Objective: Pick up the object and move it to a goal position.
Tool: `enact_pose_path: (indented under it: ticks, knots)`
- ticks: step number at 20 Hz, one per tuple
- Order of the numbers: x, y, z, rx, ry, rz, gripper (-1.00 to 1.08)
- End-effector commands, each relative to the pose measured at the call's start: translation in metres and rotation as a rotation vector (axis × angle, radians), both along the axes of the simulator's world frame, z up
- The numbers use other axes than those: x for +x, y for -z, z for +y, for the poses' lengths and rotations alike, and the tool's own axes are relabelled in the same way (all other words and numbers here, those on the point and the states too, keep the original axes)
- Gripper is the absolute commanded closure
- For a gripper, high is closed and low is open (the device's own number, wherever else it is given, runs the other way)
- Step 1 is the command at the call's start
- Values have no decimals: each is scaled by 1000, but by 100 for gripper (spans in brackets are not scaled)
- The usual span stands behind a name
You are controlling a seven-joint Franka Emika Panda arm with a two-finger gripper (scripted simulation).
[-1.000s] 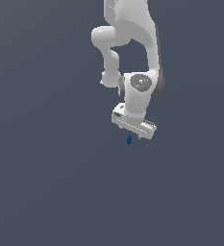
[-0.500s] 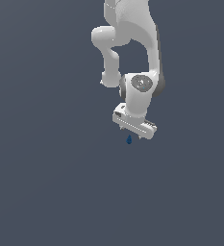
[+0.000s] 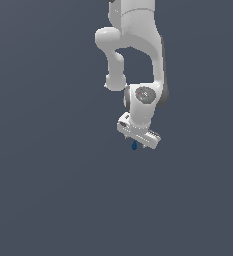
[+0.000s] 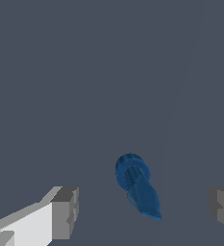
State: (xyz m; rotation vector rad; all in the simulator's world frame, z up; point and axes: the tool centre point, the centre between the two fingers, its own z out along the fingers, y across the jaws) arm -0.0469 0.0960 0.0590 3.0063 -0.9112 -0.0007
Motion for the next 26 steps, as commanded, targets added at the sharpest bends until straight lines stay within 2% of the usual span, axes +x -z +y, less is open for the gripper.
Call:
enact_pose_path:
  ticks: [1, 6, 7, 19, 26]
  knots:
    - [0, 10, 0, 0, 0, 0, -92]
    - [1, 17, 0, 0, 1, 0, -92]
    - [1, 17, 0, 0, 1, 0, 108]
    - [1, 16, 1, 0, 1, 0, 108]
    - [11, -2, 8, 0, 1, 0, 108]
